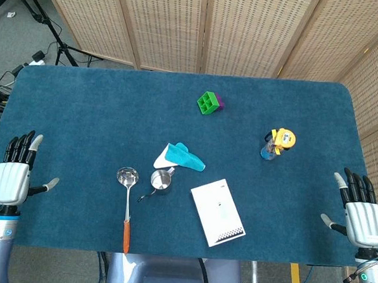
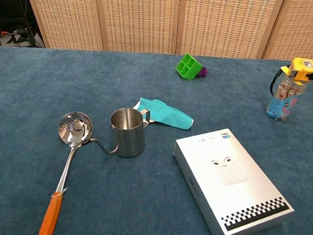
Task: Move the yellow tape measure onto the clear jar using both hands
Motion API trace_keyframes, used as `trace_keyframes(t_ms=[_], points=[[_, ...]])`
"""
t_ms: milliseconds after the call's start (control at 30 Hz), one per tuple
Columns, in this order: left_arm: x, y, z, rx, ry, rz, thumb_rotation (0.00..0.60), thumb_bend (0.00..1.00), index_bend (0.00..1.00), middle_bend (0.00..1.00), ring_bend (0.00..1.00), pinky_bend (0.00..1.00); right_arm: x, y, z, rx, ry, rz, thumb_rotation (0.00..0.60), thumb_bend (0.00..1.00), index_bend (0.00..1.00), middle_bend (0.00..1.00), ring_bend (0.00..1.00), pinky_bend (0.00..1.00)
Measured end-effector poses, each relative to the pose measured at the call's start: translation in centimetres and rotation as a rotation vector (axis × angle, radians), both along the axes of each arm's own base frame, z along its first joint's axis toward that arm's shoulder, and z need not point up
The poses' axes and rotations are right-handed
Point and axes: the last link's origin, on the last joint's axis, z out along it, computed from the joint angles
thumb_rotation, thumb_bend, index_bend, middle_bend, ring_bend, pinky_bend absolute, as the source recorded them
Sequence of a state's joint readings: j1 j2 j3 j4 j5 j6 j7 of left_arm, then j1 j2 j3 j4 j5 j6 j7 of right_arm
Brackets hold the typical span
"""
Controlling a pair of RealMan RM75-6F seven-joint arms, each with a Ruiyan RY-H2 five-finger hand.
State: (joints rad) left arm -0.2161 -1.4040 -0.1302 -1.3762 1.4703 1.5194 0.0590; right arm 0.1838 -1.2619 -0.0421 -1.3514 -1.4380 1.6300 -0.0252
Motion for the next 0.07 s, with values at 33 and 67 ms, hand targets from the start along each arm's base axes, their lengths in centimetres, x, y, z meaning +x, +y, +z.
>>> trace_keyframes(t_ms=[33, 67], points=[[0.0, -0.01, -0.01, 0.0, -0.001, 0.0, 0.493, 0.1, 0.02, 0.0, 0.0, 0.0, 0.07, -0.02, -0.07, 0.0, -0.001, 0.001, 0.6, 0.01, 0.0, 0.0, 0.0, 0.0], [0.01, 0.0, -0.03, 0.0, -0.002, 0.001, 0.493, 0.1, 0.02, 0.0, 0.0, 0.0, 0.12, -0.05, -0.12, 0.0, -0.003, 0.002, 0.6, 0.01, 0.0, 0.0, 0.0, 0.0]])
